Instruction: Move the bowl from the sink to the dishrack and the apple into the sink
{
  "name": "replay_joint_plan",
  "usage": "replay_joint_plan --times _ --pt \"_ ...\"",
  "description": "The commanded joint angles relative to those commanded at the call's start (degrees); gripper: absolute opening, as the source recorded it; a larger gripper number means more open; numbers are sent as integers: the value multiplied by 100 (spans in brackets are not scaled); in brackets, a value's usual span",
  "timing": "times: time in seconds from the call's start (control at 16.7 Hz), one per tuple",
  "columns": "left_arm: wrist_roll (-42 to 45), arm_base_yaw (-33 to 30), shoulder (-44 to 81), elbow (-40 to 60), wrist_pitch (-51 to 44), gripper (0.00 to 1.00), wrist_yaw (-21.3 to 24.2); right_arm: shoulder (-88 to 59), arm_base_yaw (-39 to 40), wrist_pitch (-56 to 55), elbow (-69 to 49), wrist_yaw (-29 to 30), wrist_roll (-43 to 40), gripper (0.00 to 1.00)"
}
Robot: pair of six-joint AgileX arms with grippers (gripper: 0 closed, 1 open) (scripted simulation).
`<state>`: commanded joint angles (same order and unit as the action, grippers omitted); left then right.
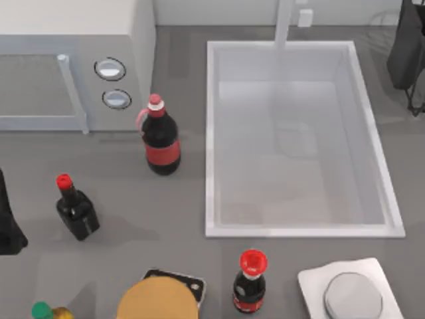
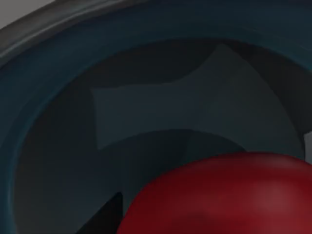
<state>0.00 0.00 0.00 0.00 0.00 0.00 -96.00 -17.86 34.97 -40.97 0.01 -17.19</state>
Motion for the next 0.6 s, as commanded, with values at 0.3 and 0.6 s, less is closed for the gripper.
replay_joint_plan --times 0.3,0.6 --pt "0 0 0 0 0 100 0 0 0 0 0 0 0 40" --pt "0 0 0 0 0 100 0 0 0 0 0 0 0 2"
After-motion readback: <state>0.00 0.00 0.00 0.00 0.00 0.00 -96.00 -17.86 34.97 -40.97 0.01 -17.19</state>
